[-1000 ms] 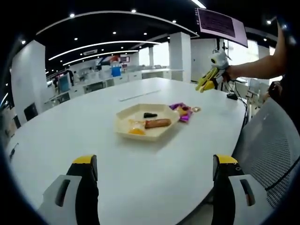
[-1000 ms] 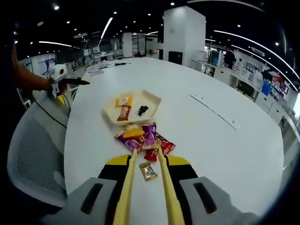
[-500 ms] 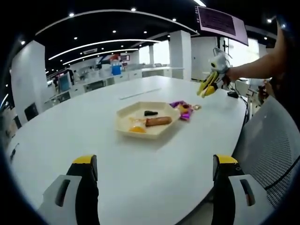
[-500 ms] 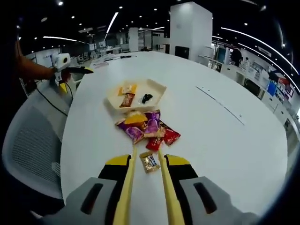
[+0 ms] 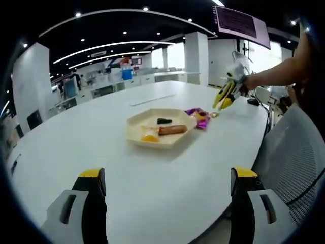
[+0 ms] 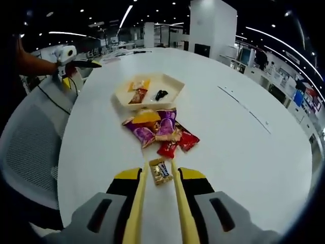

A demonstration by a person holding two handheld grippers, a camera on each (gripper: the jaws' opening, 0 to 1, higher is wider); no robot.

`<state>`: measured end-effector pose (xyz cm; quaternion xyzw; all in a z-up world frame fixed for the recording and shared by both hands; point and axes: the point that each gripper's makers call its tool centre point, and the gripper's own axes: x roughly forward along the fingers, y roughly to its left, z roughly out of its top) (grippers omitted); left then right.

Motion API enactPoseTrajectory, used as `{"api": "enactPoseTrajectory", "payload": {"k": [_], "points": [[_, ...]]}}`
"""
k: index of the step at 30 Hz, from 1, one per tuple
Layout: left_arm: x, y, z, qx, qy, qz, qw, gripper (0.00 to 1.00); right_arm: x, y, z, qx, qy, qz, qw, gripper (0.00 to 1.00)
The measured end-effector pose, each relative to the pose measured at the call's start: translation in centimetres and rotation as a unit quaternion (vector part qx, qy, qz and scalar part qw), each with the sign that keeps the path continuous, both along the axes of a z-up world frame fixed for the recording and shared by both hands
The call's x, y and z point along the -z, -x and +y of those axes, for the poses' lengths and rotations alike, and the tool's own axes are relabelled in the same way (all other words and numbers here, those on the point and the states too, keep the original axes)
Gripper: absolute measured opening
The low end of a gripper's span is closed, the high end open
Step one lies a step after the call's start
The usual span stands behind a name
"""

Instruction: Place the target food into the container with the food tongs after gripping and lifting it, then release it inside without dropping or visibly crushing the food.

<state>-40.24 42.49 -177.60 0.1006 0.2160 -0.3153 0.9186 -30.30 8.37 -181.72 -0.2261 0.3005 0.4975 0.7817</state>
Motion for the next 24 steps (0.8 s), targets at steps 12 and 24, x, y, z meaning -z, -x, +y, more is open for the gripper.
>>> {"api": "enactPoseTrajectory", "payload": {"k": [12, 24], "points": [[0.1, 0.0, 0.0, 0.002, 0.0, 0.002, 1.0, 0.99, 1.8, -0.1, 0.2, -0.015, 0.029, 0.006, 0.9994, 0.26], [0.1, 0.0, 0.1, -0.001, 0.001, 0.002, 1.0, 0.99, 2.3, 0.1, 0.3, 0.04, 0.046, 0.042, 0.9973, 0.2]]}}
